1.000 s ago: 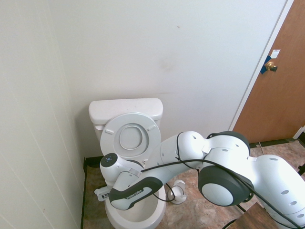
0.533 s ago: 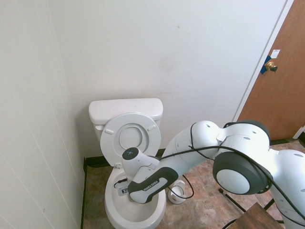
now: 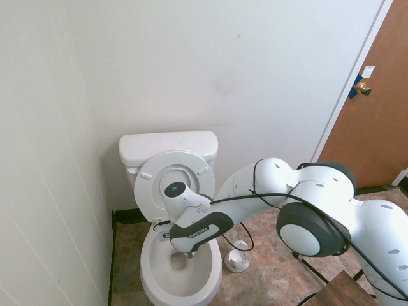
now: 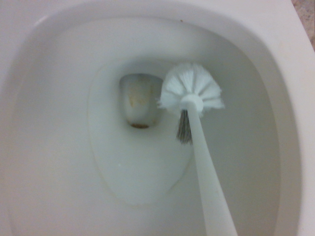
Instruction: Clean the toilet
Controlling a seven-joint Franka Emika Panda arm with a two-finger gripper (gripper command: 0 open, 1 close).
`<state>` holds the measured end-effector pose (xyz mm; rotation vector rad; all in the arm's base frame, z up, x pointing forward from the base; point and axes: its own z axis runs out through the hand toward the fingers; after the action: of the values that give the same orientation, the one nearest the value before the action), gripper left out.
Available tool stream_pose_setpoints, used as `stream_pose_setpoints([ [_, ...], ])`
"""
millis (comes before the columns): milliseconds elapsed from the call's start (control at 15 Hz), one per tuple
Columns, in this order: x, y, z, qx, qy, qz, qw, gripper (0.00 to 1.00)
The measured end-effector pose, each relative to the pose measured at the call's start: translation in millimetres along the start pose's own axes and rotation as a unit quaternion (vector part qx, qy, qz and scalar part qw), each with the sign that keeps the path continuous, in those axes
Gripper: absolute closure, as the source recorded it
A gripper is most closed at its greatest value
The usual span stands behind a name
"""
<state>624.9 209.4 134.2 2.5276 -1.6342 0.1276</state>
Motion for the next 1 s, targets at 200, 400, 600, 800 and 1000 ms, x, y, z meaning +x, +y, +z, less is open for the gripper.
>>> stream_pose_setpoints([
  [200, -16.9, -28.3, -7.0, 0.005, 0.006, -0.012, 1.000, 1.00],
  [400, -52.2, -42.8, -15.3, 0.012, 0.007, -0.036, 0.999, 1.00],
  [600, -75.9, -43.5, -30.2, 0.022, 0.005, -0.050, 0.998, 1.00],
  [800, -78.7, -29.5, -65.4, 0.041, 0.003, -0.048, 0.998, 1.00],
  [1000, -56.4, -5.4, -116.3, 0.063, 0.008, -0.035, 0.997, 1.00],
])
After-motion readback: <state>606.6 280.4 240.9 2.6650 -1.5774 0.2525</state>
